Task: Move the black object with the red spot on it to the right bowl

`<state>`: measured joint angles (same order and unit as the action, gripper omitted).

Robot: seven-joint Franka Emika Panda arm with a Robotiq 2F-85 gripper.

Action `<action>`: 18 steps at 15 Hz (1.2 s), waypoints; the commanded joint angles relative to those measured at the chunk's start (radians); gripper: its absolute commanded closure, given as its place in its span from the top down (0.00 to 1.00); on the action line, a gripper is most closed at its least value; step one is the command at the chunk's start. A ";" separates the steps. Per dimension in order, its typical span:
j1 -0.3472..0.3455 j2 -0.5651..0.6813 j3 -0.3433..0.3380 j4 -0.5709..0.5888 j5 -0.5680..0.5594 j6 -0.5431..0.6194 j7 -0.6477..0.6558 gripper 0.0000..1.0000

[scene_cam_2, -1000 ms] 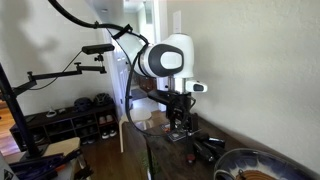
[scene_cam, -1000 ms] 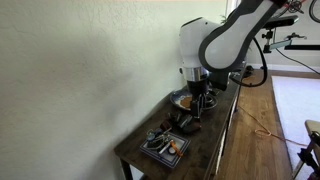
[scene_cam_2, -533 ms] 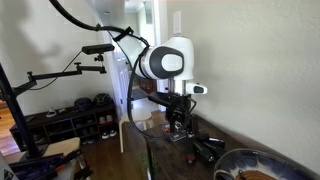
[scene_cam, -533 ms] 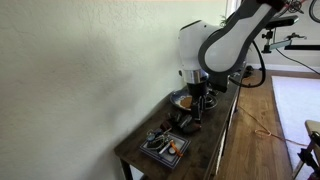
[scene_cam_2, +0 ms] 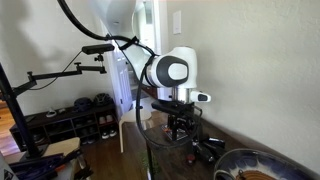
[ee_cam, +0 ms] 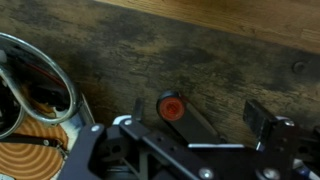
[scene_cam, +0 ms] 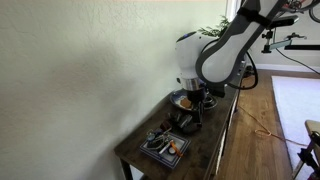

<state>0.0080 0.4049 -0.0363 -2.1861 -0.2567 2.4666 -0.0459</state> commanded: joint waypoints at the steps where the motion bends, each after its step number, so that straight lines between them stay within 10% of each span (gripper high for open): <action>1: -0.002 0.056 -0.022 0.025 -0.049 0.042 -0.040 1.00; 18: -0.109 0.217 0.034 0.111 0.000 0.225 -0.319 1.00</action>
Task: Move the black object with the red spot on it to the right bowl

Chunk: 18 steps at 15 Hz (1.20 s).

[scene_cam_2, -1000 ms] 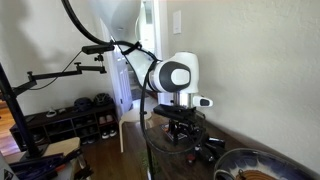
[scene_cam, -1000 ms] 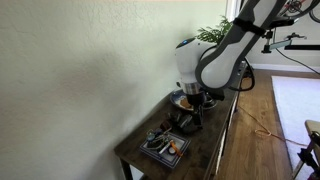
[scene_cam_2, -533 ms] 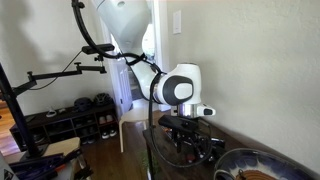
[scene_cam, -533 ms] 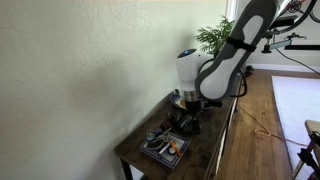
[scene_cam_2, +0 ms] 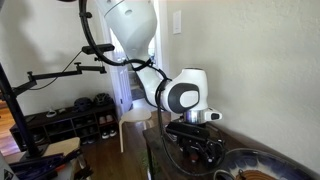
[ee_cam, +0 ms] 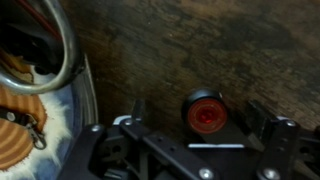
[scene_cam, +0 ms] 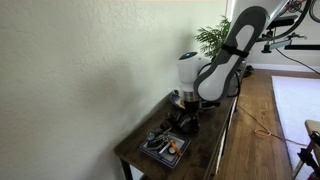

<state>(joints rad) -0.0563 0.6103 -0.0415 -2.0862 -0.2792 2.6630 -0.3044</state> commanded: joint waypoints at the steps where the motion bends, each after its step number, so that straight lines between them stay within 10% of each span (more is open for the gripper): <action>1: -0.054 0.014 0.050 0.014 0.031 0.028 -0.075 0.97; 10: -0.099 0.022 0.122 0.018 0.068 0.024 -0.186 1.00; 11: -0.100 0.022 0.125 0.018 0.070 0.023 -0.195 0.75; 18: -0.098 0.003 0.127 0.000 0.067 0.022 -0.221 0.34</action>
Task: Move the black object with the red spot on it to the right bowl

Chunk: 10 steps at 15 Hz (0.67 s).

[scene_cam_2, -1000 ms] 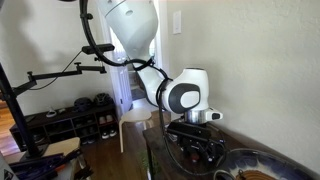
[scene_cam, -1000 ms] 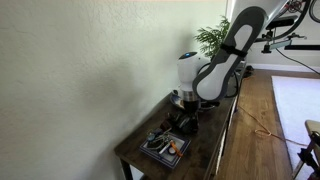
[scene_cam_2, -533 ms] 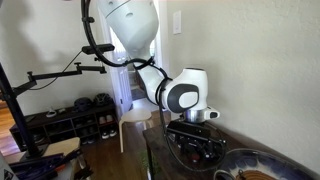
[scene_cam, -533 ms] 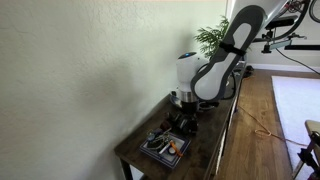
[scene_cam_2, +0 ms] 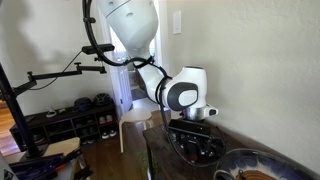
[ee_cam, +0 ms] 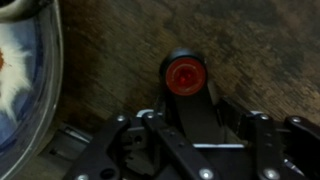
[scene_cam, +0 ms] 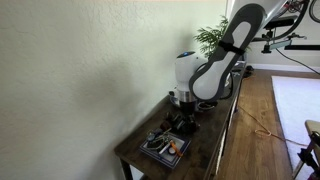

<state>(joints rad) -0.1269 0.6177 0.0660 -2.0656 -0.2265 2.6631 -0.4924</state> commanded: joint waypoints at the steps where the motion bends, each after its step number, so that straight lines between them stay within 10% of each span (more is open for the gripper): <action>1: -0.029 -0.006 0.020 -0.022 0.016 0.022 -0.033 0.28; 10: -0.021 -0.060 0.017 -0.047 0.012 -0.023 -0.027 0.22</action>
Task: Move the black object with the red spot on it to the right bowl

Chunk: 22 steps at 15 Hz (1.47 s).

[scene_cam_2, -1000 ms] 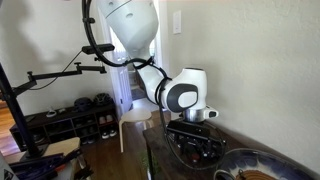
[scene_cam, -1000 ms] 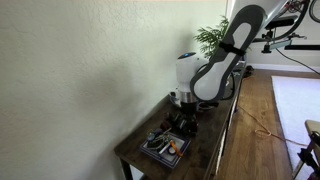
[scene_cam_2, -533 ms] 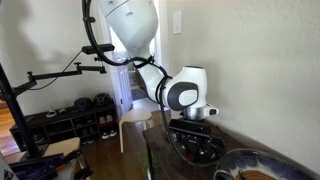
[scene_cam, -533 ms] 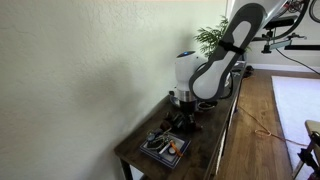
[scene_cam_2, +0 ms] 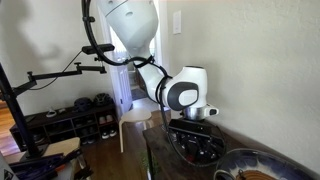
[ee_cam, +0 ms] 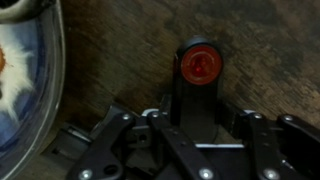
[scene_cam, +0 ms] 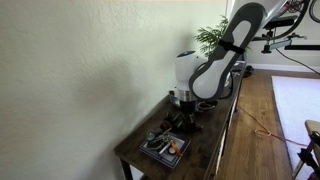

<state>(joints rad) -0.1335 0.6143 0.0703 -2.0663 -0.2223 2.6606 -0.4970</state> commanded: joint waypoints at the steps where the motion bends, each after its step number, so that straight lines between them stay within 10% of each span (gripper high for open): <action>1: -0.018 -0.062 0.017 -0.048 0.011 -0.024 -0.026 0.22; 12: 0.008 -0.152 -0.004 -0.052 0.003 -0.084 -0.005 0.22; 13: 0.007 -0.153 -0.002 -0.051 0.005 -0.094 -0.009 0.72; 22: -0.001 -0.116 -0.006 -0.043 0.026 -0.161 -0.005 1.00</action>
<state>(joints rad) -0.1315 0.5113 0.0691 -2.0898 -0.2159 2.5233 -0.4973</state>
